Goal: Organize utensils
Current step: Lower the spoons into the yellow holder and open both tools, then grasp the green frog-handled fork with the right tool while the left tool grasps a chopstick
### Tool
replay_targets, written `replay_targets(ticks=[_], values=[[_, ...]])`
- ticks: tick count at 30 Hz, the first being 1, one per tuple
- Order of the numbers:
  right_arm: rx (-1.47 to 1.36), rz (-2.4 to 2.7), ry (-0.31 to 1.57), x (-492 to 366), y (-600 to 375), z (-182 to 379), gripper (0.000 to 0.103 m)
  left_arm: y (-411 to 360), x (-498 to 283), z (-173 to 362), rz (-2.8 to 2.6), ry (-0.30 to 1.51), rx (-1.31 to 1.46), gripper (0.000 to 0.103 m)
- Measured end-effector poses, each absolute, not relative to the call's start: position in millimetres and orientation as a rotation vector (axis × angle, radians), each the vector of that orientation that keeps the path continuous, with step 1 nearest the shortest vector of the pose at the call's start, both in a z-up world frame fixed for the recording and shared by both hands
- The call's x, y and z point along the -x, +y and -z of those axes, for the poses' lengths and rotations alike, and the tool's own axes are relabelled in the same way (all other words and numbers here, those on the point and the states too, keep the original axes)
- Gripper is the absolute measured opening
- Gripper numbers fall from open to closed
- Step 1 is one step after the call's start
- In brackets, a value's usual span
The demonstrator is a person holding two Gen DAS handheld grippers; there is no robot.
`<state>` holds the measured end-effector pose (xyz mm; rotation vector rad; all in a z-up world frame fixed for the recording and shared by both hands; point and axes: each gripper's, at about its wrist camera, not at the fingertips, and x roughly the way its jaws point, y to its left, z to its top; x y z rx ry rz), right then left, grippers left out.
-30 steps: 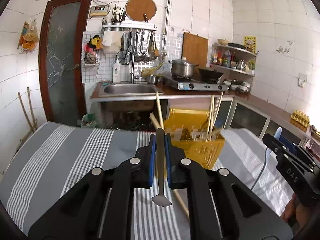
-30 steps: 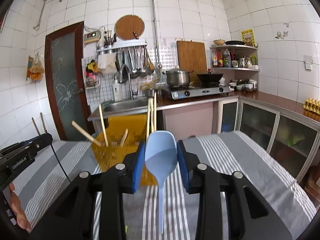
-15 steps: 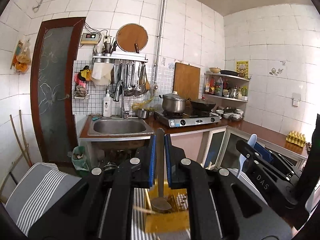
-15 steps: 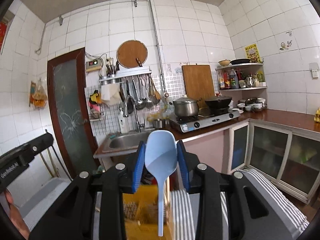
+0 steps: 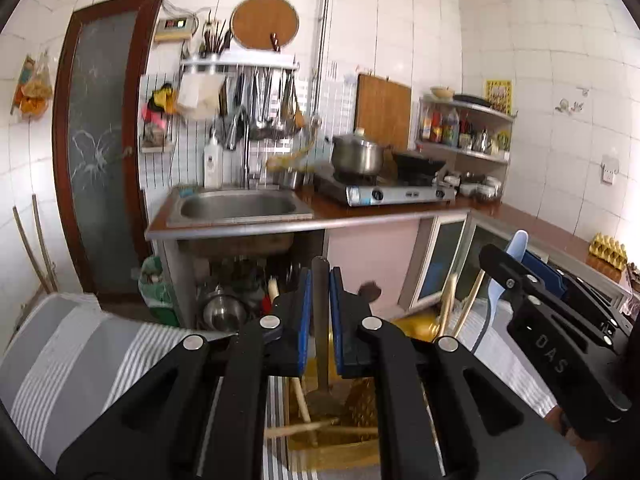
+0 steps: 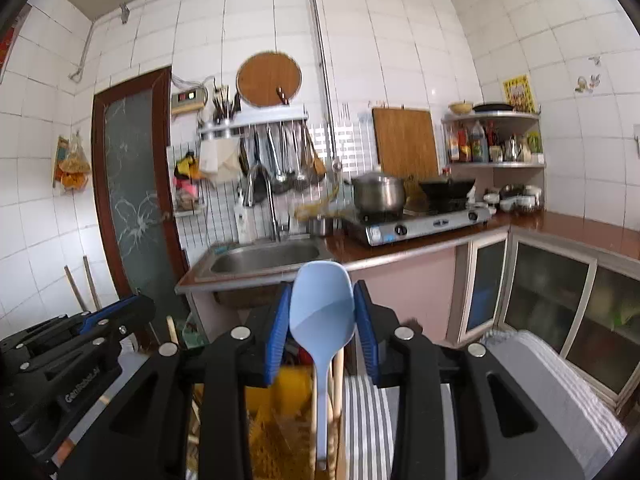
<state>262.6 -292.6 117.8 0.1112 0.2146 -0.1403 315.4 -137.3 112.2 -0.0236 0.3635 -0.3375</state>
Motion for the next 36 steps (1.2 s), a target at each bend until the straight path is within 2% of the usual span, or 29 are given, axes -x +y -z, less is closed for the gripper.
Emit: replay_targets(ticks=[4, 5, 6, 7, 9, 15, 18, 24, 26, 36], values=[[-0.106, 0.137, 0.304, -264.5, -299.1, -102.6, 0.033, -131.2, -315.2, -103.9, 0.311, 0.39, 0.006, 0.008], [-0.109, 0.141, 0.331, -263.0, -302.0, -101.0, 0.037, -129.3, -314.2, -104.9, 0.309, 0.4, 0.003, 0.012], [-0.108, 0.147, 0.348, -261.5, -303.9, -99.9, 0.041, -126.1, -312.6, -106.3, 0.309, 0.419, 0.0, 0.022], [-0.11, 0.156, 0.369, -257.0, -306.8, -99.5, 0.051, -122.0, -310.0, -108.1, 0.305, 0.43, 0.003, 0.029], [-0.111, 0.175, 0.385, -243.0, -311.5, -101.2, 0.053, -111.4, -302.0, -113.3, 0.291, 0.439, 0.014, 0.053], [-0.149, 0.2, 0.437, -191.9, -322.5, -94.6, 0.054, -75.6, -262.8, -118.9, 0.247, 0.427, -0.005, 0.087], [-0.158, 0.202, 0.479, -174.1, -320.6, -81.2, 0.055, -58.2, -245.0, -112.1, 0.221, 0.43, -0.012, 0.097], [-0.101, 0.192, 0.58, -138.6, -297.1, -39.1, 0.062, -26.3, -222.8, -72.3, 0.226, 0.541, -0.015, 0.097], [-0.105, 0.175, 0.617, -132.3, -290.7, -26.9, 0.067, -16.3, -218.8, -50.9, 0.212, 0.594, -0.011, 0.098], [-0.083, 0.121, 0.756, -107.6, -253.4, 28.8, 0.07, 6.8, -210.5, 29.6, 0.136, 0.783, -0.047, 0.098]])
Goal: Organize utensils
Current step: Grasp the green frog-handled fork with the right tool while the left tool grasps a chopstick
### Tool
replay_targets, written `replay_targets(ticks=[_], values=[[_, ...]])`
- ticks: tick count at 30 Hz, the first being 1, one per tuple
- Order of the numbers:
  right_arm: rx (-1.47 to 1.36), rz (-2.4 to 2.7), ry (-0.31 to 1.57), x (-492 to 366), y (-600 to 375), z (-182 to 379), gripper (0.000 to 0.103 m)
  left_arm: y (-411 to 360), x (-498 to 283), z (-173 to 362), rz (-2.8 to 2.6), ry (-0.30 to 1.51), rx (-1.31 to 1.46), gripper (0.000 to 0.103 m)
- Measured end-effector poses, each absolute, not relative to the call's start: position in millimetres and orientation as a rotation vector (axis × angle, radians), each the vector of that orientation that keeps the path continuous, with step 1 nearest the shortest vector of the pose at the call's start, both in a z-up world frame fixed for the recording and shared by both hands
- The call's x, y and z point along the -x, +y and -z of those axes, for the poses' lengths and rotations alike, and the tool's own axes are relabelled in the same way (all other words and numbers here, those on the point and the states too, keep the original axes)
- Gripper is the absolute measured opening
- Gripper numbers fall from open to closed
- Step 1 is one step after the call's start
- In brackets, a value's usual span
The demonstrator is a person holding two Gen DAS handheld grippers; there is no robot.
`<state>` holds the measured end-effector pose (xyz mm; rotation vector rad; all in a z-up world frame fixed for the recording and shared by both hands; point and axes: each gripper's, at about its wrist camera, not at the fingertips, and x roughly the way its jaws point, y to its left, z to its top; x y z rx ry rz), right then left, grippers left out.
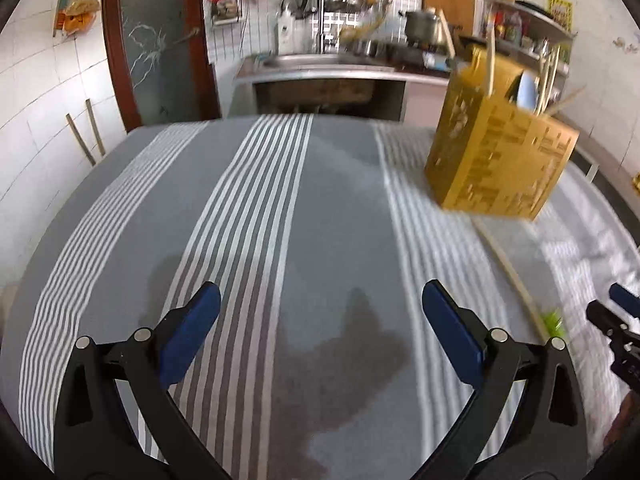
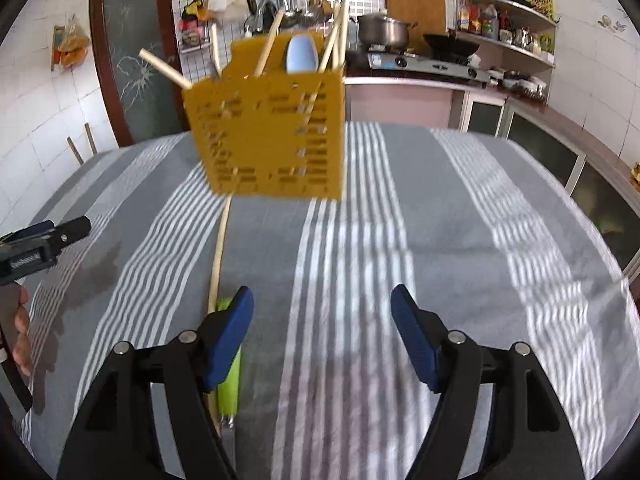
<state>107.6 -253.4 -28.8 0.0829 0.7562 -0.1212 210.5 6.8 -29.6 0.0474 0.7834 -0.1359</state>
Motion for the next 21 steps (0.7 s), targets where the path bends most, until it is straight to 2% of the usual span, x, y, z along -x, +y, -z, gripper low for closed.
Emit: replay_targets(ticks=[11, 14, 16, 18, 20, 21], values=[[-0.018, 0.097, 0.836, -113.0, -222.9, 42.5, 0.07, 10.4, -204.8, 52.9, 0.108, 0.838, -0.091, 0.098], [-0.013, 0.1, 0.862, -116.6, -219.0, 45.0, 0.067, 9.7, -206.2, 52.8, 0.1, 0.847, -0.087, 0.098], [-0.016, 0.087, 0.883, -119.2, -217.7, 47.4, 0.051, 8.9, -206.7, 52.3, 0.095, 0.849, -0.083, 0.097], [-0.005, 0.089, 0.89, -122.1, -215.3, 47.8, 0.046, 6.7, -210.1, 52.5, 0.09, 0.85, -0.08, 0.097], [-0.01, 0.079, 0.898, -125.2, -214.7, 47.3, 0.027, 3.5, -213.0, 52.1, 0.088, 0.859, -0.075, 0.097], [-0.014, 0.076, 0.902, -126.2, -215.1, 46.2, 0.022, 1.5, -214.1, 51.4, 0.09, 0.862, -0.072, 0.098]])
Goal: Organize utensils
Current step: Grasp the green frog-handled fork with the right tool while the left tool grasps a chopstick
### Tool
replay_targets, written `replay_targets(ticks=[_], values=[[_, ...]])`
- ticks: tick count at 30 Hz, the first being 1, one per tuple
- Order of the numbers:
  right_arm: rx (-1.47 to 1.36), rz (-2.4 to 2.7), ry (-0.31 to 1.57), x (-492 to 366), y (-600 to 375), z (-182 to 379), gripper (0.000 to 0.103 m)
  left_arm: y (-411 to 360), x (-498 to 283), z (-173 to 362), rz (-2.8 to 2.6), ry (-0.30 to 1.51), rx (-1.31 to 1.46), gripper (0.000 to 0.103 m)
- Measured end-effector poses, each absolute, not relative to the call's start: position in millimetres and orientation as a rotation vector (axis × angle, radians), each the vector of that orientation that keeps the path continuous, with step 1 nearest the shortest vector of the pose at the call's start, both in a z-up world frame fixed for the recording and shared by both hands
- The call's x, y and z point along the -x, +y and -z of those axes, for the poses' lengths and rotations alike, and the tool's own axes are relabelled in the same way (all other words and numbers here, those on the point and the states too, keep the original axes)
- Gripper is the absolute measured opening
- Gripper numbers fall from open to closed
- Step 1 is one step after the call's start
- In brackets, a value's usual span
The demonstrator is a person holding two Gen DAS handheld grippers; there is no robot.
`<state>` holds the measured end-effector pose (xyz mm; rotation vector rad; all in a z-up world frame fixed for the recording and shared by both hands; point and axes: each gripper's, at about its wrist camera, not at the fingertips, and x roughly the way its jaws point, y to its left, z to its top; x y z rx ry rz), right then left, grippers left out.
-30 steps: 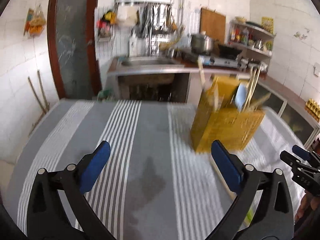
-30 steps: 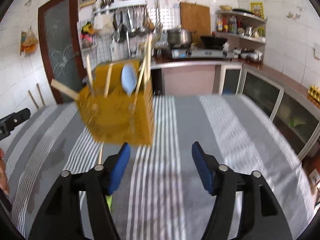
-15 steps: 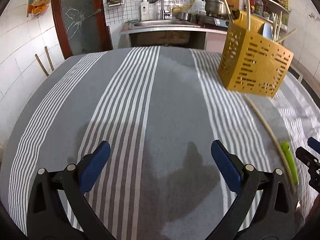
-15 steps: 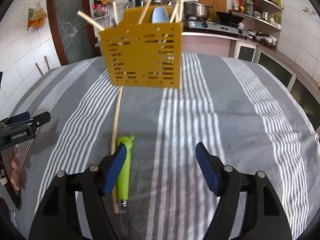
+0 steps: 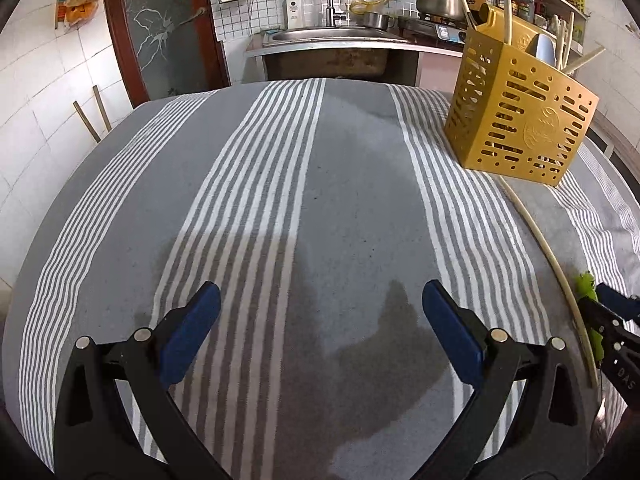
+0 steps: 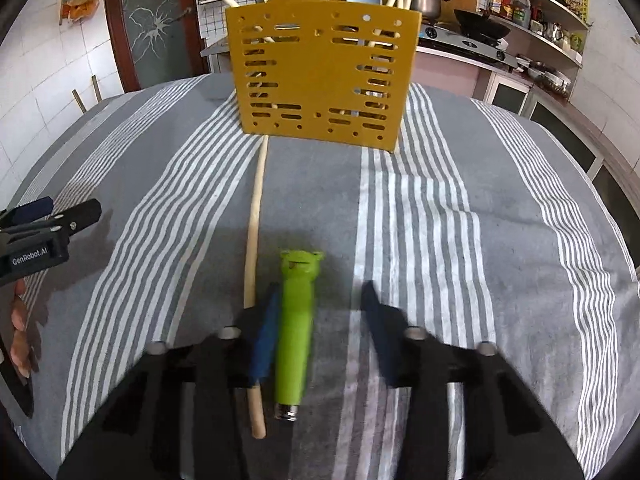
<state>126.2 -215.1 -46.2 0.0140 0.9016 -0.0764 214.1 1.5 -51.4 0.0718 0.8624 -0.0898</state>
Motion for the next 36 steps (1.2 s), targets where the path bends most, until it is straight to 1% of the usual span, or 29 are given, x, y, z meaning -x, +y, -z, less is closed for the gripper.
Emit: replay_targets(ticks=[1, 8, 15, 19, 22, 24, 25, 28, 29, 30, 32, 34, 36], values=[[-0.014, 0.077, 0.904, -126.6, -215.8, 45.4, 0.018, -0.7, -214.5, 51.0, 0.093, 0.866, -0.067, 0.098], [-0.002, 0.117, 0.9, -123.4, -241.8, 41.1, 0.017, -33.6, -218.6, 46.3, 0.141, 0.889, -0.034, 0.098], [-0.053, 0.169, 0.902, -120.9, -287.0, 42.4, 0.017, -86.1, -222.0, 44.8, 0.183, 0.903, 0.003, 0.097], [-0.076, 0.17, 0.893, -120.5, -296.1, 43.7, 0.018, -119.0, -226.2, 42.5, 0.19, 0.895, -0.018, 0.097], [-0.1, 0.156, 0.888, -120.3, -300.3, 44.6, 0.018, -139.3, -234.5, 43.4, 0.204, 0.913, -0.038, 0.095], [-0.112, 0.149, 0.885, -120.1, -302.8, 44.9, 0.018, -151.0, -239.9, 45.5, 0.212, 0.925, -0.067, 0.084], [-0.118, 0.147, 0.883, -119.6, -303.7, 45.7, 0.018, -152.1, -240.6, 46.3, 0.207, 0.926, -0.078, 0.081], [-0.131, 0.139, 0.878, -117.4, -308.4, 46.6, 0.018, -157.0, -249.0, 51.2, 0.199, 0.965, -0.065, 0.067], [-0.134, 0.138, 0.877, -117.6, -308.9, 46.8, 0.018, -157.6, -252.7, 54.4, 0.204, 0.992, -0.047, 0.058], [-0.137, 0.138, 0.878, -118.2, -309.6, 47.0, 0.017, -157.8, -257.5, 57.1, 0.205, 1.011, -0.042, 0.05], [-0.143, 0.14, 0.88, -118.2, -309.8, 46.9, 0.017, -160.8, -261.7, 60.4, 0.19, 1.021, -0.048, 0.048], [-0.137, 0.144, 0.888, -118.8, -309.4, 46.5, 0.017, -162.3, -263.2, 60.3, 0.186, 1.018, -0.063, 0.044], [-0.128, 0.15, 0.906, -122.0, -308.0, 45.8, 0.017, -165.4, -266.5, 59.5, 0.194, 1.025, -0.072, 0.035]])
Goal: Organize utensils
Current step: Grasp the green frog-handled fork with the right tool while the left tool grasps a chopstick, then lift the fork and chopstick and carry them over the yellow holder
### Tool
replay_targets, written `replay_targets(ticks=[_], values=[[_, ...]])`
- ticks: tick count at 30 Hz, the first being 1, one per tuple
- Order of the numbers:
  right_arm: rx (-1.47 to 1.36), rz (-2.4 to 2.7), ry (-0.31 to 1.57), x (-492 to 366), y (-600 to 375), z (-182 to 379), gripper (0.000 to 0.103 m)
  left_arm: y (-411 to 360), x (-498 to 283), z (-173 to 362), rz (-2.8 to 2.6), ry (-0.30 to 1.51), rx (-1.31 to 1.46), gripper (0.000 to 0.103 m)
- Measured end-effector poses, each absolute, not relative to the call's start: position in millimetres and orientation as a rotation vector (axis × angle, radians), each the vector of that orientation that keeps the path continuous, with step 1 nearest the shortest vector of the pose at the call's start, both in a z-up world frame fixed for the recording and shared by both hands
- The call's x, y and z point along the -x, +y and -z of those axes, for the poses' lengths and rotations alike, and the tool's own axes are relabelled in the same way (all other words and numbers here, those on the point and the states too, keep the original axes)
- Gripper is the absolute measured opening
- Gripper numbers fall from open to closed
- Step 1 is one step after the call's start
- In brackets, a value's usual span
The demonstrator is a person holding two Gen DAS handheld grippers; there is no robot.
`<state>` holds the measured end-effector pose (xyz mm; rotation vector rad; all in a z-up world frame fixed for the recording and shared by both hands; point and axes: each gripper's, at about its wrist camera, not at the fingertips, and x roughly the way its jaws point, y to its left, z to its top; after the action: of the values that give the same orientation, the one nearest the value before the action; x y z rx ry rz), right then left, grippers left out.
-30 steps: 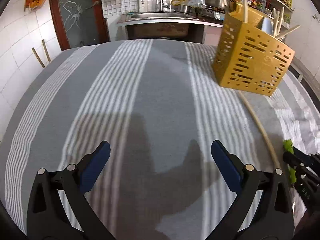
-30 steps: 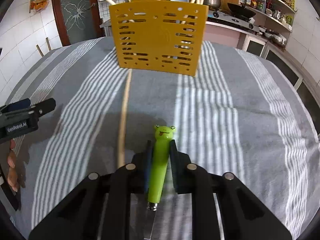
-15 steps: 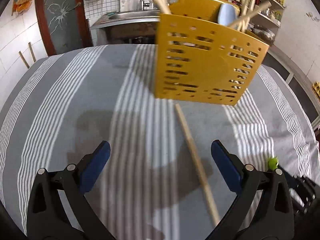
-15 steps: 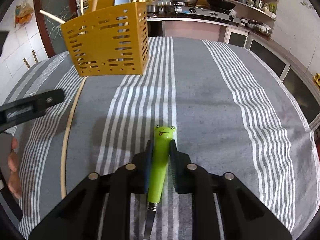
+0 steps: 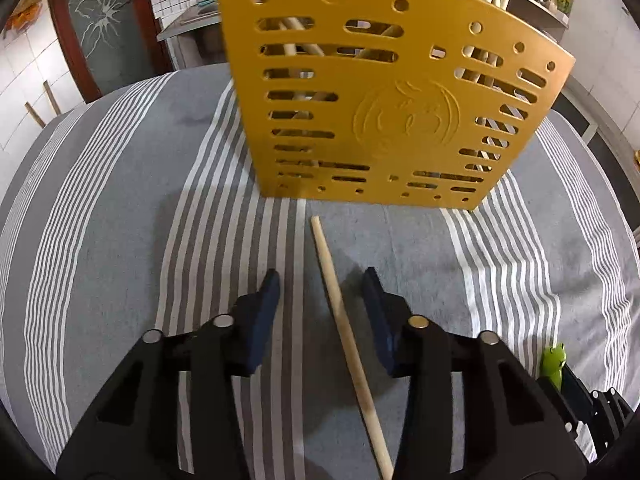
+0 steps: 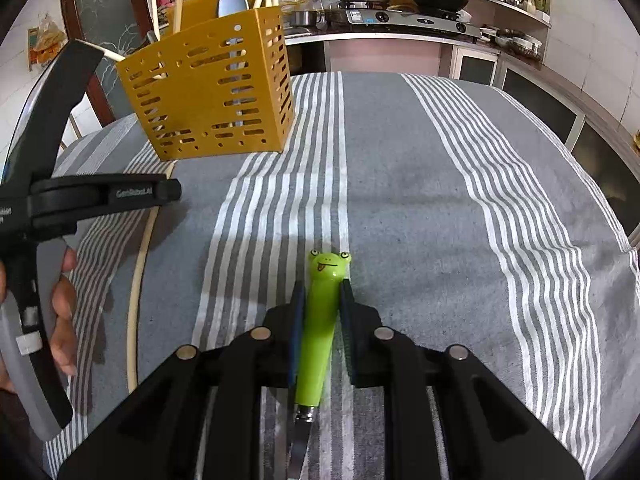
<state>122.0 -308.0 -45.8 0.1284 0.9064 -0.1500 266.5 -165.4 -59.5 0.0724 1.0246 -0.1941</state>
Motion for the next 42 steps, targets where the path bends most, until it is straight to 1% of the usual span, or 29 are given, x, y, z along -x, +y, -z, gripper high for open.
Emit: replay_targets(ticks=[2, 5, 7, 8, 12, 21, 27, 32, 42], values=[[-0.132, 0.155, 0.923, -124.5, -308.2, 45.4, 0.017, -167.6, -269.7, 59.4, 0.202, 1.033, -0.079, 0.027], [-0.157, 0.164, 0.931, -126.9, -309.6, 45.0, 0.017, -169.7, -272.8, 58.7, 0.212, 1.033, -0.086, 0.021], [-0.156, 0.169, 0.93, -127.0, -309.3, 44.9, 0.017, -170.2, -274.9, 57.8, 0.222, 1.02, -0.095, 0.012], [-0.153, 0.172, 0.928, -126.7, -308.4, 44.7, 0.017, -169.5, -273.4, 56.9, 0.224, 1.014, -0.102, 0.009], [-0.148, 0.182, 0.92, -121.6, -304.0, 45.0, 0.017, -157.5, -259.0, 56.8, 0.252, 0.993, -0.084, 0.005], [-0.142, 0.174, 0.868, -112.3, -283.6, 32.5, 0.016, -115.9, -219.2, 42.8, 0.286, 0.954, -0.014, 0.004], [-0.122, 0.179, 0.785, -99.1, -272.5, 15.0, 0.016, -86.4, -193.2, 18.8, 0.29, 0.855, 0.015, 0.004], [-0.167, 0.17, 0.717, -86.8, -274.8, -0.4, 0.016, -64.9, -181.6, -4.5, 0.311, 0.799, 0.06, 0.004], [-0.19, 0.167, 0.551, -61.3, -267.6, -34.2, 0.016, -44.9, -141.7, -41.9, 0.326, 0.619, 0.063, 0.004]])
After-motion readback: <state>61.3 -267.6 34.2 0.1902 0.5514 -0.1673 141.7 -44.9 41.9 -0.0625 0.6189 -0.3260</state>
